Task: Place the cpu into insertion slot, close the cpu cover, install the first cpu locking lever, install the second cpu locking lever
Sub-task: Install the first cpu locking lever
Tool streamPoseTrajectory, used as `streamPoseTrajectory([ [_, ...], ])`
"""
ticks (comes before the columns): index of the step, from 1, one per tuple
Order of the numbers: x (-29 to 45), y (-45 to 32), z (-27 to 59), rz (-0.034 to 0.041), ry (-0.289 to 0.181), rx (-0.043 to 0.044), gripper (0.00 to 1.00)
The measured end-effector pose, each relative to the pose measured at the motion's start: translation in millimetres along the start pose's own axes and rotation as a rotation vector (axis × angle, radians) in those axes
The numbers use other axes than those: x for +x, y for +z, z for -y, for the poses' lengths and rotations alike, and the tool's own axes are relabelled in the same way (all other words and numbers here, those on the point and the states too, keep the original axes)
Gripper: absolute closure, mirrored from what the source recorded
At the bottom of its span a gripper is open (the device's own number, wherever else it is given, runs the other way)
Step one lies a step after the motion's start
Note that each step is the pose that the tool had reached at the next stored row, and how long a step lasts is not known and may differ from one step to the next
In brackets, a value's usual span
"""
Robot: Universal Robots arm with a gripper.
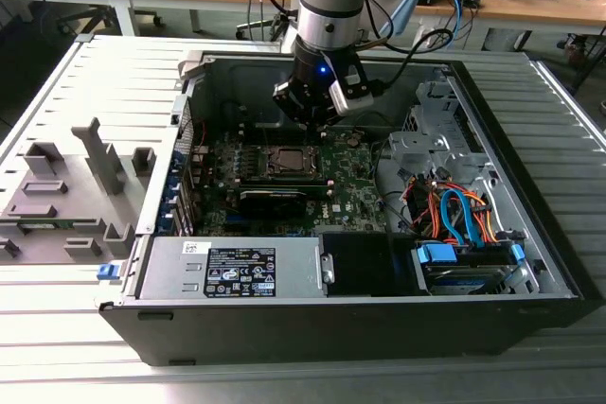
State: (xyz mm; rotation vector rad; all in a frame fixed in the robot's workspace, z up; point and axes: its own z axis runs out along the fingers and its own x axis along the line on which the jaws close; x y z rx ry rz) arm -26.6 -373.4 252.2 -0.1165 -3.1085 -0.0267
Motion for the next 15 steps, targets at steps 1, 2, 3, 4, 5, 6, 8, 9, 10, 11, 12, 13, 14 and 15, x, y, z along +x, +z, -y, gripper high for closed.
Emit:
streamPoseTrajectory([
  [1,0.0,0.0,0.0,0.0,-0.002,0.0,0.89],
  [2,0.0,0.0,0.0,-0.0001,-0.004,0.0001,0.89],
  [3,0.0,0.0,0.0,-0.0001,-0.006,0.0001,0.89],
  [4,0.0,0.0,0.0,-0.0002,-0.008,0.0002,0.89],
  [5,0.0,0.0,0.0,-0.0002,-0.009,0.0003,0.89],
  [6,0.0,0.0,0.0,-0.0002,-0.011,0.0003,0.89],
  [8,0.0,0.0,0.0,-0.0002,-0.013,0.0004,0.89],
  [9,0.0,0.0,0.0,-0.0003,-0.013,0.0004,0.89],
  [10,0.0,0.0,0.0,-0.0002,-0.013,0.0004,0.89],
  [11,0.0,0.0,0.0,-0.0002,-0.013,0.0004,0.89],
  [12,0.0,0.0,0.0,-0.0002,-0.013,0.0003,0.89],
  [13,0.0,0.0,0.0,-0.0002,-0.013,0.0004,0.89],
  [14,0.0,0.0,0.0,-0.0002,-0.013,0.0004,0.89],
  [15,0.0,0.0,0.0,-0.0002,-0.013,0.0004,0.89],
])
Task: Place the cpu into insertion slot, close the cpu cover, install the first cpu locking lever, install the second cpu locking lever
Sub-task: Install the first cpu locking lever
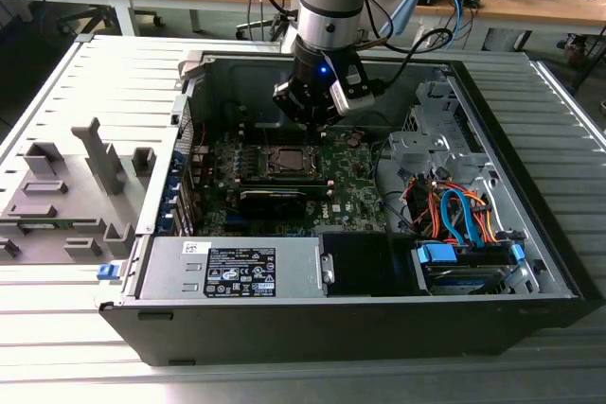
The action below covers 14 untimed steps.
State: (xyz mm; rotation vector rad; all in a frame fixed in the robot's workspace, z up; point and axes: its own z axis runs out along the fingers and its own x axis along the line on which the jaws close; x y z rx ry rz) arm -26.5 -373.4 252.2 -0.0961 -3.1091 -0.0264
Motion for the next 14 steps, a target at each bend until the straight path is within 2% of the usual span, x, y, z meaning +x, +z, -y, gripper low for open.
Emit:
streamPoseTrajectory([
  [3,0.0,0.0,0.1,-0.0002,-0.001,-0.0018,0.89],
  [6,0.0,0.0,0.2,-0.0011,-0.013,-0.014,0.89],
  [7,0.0,0.0,0.2,-0.0013,-0.021,-0.0154,0.89],
  [11,0.0,0.0,0.2,-0.0022,-0.053,-0.015,0.89],
  [14,0.0,0.0,0.2,-0.0023,-0.057,-0.0151,0.89],
])
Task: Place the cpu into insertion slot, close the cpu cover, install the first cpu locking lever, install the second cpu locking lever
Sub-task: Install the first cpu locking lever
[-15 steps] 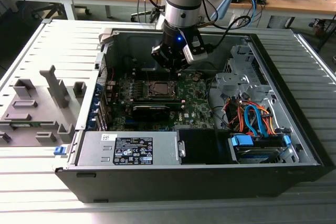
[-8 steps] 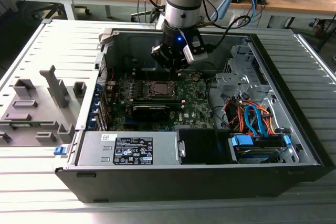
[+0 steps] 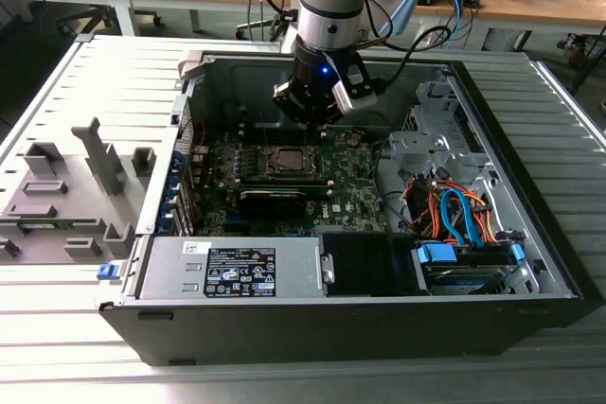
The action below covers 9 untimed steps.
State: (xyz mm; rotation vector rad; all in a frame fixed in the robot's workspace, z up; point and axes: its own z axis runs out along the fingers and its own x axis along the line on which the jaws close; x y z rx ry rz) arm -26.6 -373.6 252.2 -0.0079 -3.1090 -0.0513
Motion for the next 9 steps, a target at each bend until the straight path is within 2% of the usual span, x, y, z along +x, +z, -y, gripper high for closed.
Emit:
streamPoseTrajectory([
  [7,0.0,0.0,0.6,0.0,0.0,-0.0004,0.89],
  [9,0.0,0.0,1.3,0.0,0.0,-0.0044,0.89],
])
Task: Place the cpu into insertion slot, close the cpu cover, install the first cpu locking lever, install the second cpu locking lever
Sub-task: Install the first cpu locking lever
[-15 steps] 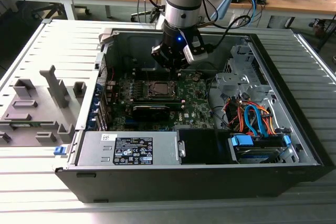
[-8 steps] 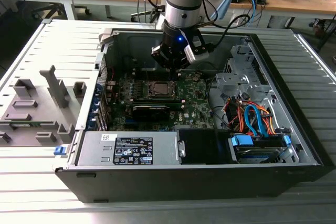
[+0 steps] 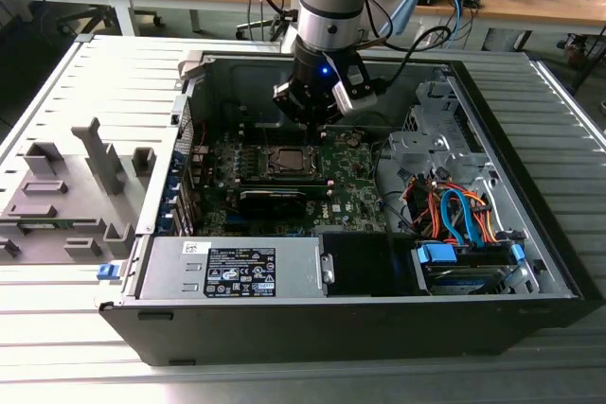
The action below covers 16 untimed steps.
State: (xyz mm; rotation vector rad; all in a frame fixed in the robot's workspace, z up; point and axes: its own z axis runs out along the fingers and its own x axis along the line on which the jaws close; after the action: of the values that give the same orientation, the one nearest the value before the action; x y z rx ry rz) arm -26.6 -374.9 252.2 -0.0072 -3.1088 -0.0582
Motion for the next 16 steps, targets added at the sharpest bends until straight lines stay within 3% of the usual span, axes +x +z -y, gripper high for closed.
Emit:
streamPoseTrajectory([
  [3,0.1,-0.4,1.0,-0.0001,0.0,-0.0092,0.89],
  [10,0.2,-4.6,0.9,0.0,0.0,-0.0118,0.89],
  [16,0.2,-5.1,3.0,-0.0001,-0.001,-0.0227,0.89],
])
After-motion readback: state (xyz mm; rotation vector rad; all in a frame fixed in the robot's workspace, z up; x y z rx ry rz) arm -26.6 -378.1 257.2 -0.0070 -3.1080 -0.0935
